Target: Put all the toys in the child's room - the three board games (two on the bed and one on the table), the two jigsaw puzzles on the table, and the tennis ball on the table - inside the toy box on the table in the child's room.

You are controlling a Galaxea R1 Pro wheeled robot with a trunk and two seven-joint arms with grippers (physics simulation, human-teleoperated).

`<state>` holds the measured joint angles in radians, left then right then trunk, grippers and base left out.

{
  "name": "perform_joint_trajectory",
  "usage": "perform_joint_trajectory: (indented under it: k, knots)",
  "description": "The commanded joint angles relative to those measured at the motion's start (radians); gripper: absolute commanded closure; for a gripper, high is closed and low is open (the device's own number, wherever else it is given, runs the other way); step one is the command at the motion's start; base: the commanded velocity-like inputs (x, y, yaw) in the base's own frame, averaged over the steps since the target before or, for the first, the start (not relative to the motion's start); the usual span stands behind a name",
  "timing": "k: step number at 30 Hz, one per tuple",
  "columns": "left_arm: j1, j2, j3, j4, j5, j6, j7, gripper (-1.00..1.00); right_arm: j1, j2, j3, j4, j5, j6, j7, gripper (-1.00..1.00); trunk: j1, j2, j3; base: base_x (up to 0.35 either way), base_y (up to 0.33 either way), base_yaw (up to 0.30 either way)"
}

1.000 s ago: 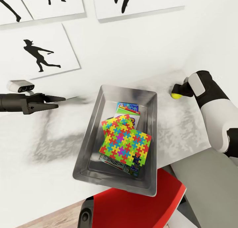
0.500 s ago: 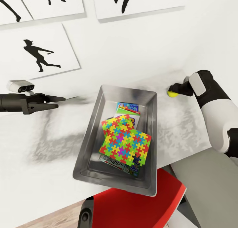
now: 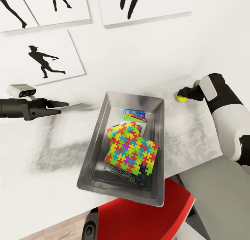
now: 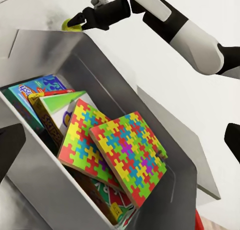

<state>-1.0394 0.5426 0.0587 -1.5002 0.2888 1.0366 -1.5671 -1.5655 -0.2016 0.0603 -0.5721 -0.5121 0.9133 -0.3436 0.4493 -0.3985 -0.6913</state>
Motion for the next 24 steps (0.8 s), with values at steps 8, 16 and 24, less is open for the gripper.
perform_joint_trajectory:
  k: [8, 16, 24]
  knots:
    - [-0.001, 0.027, 0.0, 0.0, 0.0, 0.011, -0.004, -1.0, -0.002, -0.009, 0.003, -0.122, -0.02, 0.099, 0.05, 1.0, 0.001, -0.002, 0.012, -0.018, 0.0, 0.0]
    - [-0.001, 0.044, -0.002, 0.001, 0.0, 0.011, -0.004, -1.0, -0.006, -0.01, 0.001, -0.325, -0.19, 0.134, 0.088, 1.0, 0.001, -0.002, 0.025, -0.219, 0.068, 0.0]
    - [-0.001, 0.066, -0.002, 0.001, 0.002, 0.011, -0.004, -1.0, -0.005, -0.009, 0.0, -0.363, -0.258, 0.134, 0.089, 1.0, 0.001, -0.002, 0.038, -0.32, 0.018, 0.0]
